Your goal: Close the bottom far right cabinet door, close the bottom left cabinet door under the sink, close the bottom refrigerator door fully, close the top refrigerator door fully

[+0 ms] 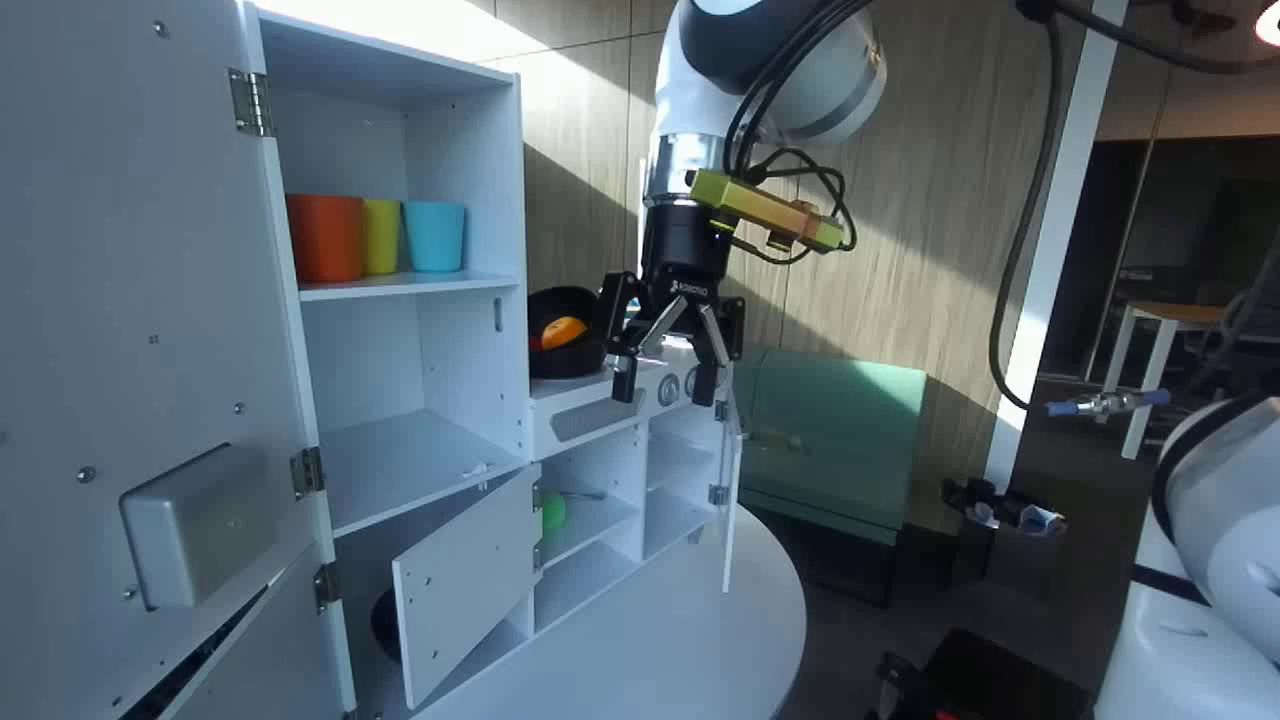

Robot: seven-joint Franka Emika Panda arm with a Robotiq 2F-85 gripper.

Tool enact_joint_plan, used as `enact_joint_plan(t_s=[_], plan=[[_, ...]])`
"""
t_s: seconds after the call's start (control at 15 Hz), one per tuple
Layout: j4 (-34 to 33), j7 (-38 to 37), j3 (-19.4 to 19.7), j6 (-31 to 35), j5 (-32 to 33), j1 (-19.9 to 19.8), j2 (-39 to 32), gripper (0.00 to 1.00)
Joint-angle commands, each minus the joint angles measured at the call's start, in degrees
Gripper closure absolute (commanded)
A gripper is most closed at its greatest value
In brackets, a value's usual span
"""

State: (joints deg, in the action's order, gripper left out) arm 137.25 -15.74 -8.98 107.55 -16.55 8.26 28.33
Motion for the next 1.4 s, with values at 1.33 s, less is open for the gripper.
enact_joint_plan(t_s=[1.33], plan=[[1.5,-10.1,5.5,1.6,3.9,-12.8,-0.8,0.0]])
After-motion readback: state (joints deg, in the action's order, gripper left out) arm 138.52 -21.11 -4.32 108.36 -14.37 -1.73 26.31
